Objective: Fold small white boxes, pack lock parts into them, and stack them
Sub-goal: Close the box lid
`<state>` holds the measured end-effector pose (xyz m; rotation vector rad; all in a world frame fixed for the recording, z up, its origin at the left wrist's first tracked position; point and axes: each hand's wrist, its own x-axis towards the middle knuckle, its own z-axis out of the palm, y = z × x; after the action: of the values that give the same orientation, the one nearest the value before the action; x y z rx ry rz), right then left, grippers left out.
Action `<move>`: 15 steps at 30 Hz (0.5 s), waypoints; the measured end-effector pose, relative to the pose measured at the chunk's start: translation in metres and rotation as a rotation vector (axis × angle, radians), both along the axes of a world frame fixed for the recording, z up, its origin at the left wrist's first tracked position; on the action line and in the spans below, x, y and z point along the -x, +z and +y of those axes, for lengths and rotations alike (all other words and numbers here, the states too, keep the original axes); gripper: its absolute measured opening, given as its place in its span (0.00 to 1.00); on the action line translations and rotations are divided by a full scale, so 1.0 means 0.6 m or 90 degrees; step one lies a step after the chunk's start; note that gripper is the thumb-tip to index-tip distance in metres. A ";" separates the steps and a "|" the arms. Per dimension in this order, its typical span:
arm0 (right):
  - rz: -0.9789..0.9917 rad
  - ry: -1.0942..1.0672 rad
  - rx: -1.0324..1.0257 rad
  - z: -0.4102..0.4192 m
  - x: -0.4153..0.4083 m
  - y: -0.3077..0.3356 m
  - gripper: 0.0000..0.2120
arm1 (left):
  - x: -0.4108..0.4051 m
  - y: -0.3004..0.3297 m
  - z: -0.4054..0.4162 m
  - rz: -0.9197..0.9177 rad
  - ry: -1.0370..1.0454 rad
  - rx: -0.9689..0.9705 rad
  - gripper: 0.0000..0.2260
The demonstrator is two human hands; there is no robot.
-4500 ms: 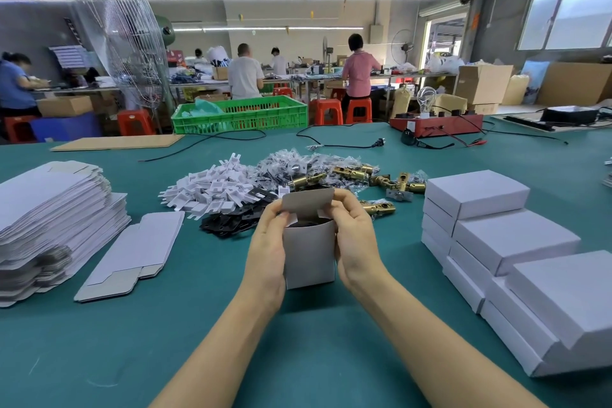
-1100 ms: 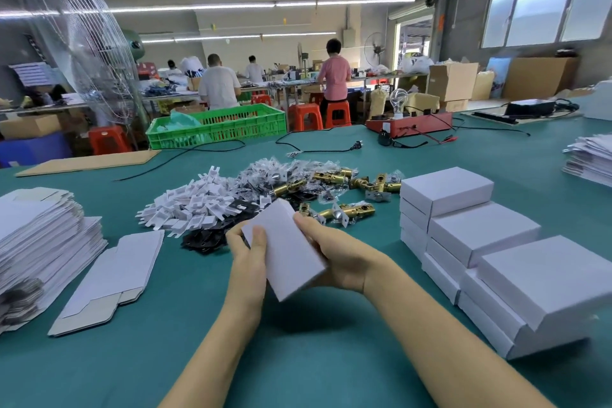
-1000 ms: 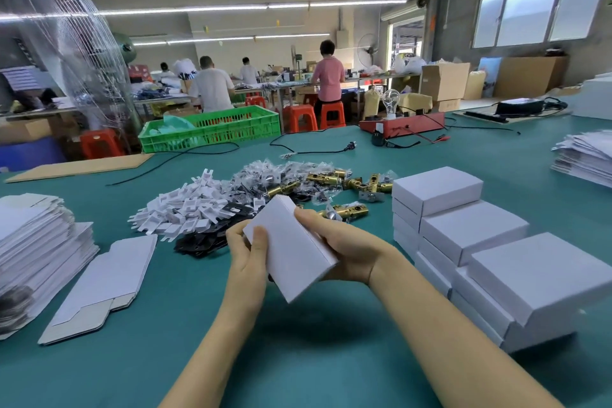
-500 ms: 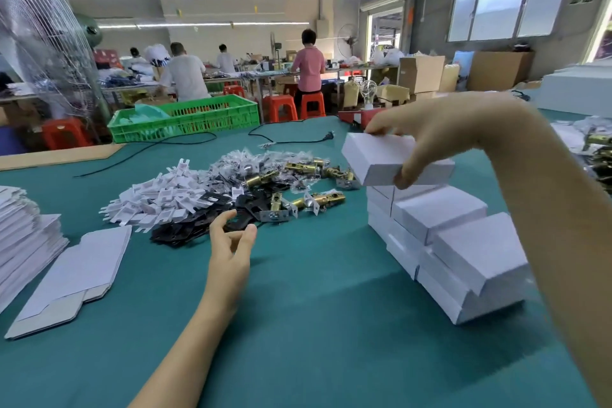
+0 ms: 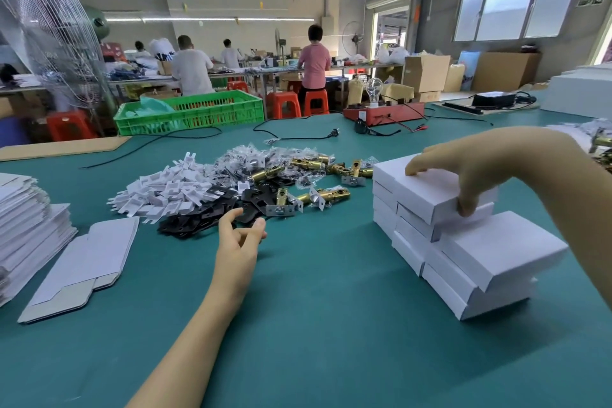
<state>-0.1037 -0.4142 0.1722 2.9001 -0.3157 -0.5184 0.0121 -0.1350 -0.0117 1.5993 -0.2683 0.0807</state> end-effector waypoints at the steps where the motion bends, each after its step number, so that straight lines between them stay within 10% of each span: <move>1: 0.006 -0.002 0.022 0.003 -0.002 -0.005 0.41 | -0.001 0.000 0.000 0.003 -0.002 -0.002 0.16; 15: -0.059 -0.022 0.097 0.058 -0.007 -0.027 0.37 | -0.007 -0.006 -0.002 0.009 -0.019 -0.027 0.14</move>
<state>-0.0994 -0.3795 0.1557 2.7795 -0.4007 -0.3494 0.0165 -0.1364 -0.0155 1.6361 -0.2853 0.0413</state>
